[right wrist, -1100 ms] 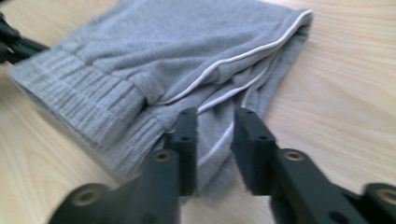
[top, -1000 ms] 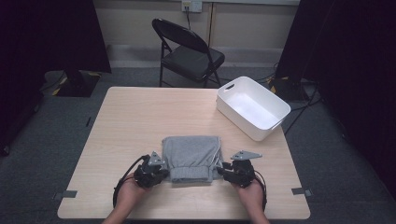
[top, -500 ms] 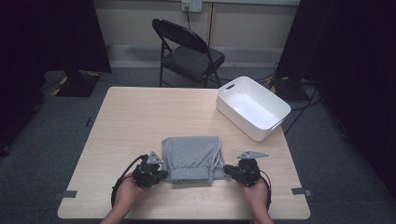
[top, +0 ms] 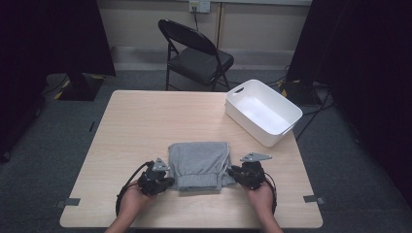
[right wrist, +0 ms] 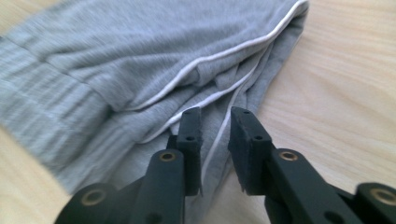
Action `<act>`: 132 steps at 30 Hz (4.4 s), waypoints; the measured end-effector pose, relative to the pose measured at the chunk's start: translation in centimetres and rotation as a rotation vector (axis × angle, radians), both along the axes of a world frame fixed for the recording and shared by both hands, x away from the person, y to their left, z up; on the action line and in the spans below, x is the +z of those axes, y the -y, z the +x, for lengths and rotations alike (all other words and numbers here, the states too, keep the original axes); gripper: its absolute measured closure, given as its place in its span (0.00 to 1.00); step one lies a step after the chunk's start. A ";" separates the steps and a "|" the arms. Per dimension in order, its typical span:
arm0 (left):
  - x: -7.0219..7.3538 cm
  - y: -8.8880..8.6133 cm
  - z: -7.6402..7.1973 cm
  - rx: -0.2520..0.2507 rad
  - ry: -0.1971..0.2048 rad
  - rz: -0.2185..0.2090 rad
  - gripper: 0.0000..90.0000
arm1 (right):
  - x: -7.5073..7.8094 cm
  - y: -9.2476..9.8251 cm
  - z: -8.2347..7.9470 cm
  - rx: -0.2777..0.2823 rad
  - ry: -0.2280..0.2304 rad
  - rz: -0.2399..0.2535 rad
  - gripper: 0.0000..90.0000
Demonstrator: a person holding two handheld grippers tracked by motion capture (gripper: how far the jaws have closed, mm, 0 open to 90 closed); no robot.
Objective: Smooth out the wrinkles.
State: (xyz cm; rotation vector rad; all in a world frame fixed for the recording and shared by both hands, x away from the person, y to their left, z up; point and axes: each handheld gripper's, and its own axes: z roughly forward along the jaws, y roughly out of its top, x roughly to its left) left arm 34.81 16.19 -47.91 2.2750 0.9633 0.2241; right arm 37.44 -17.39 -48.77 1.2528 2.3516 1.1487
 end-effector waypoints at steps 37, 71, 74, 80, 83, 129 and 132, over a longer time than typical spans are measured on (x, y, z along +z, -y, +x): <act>0.0 -0.4 0.1 0.007 -0.038 -0.019 0.98 | -0.7 0.0 3.0 -0.065 0.022 -0.023 0.99; 0.0 -0.4 0.0 0.022 -0.044 -0.024 0.98 | -0.8 0.4 5.2 -0.133 0.038 0.021 0.91; 0.1 -0.4 0.0 0.028 -0.045 -0.030 0.98 | -0.2 0.4 5.0 -0.132 0.058 -0.002 0.90; 0.5 -0.4 -0.2 0.036 -0.036 -0.037 0.98 | 2.5 -2.2 4.3 -0.035 0.143 0.024 0.77; 0.6 -0.6 -0.6 0.034 -0.046 -0.039 0.98 | 1.9 -3.7 4.5 0.029 0.115 0.017 0.77; -0.1 -1.8 -1.9 0.004 0.038 0.093 0.54 | -0.5 1.8 -3.6 0.085 0.035 -0.127 0.54; -0.1 -1.6 -2.7 -0.013 0.044 0.093 0.54 | -0.5 2.0 -4.6 0.087 0.035 -0.122 0.53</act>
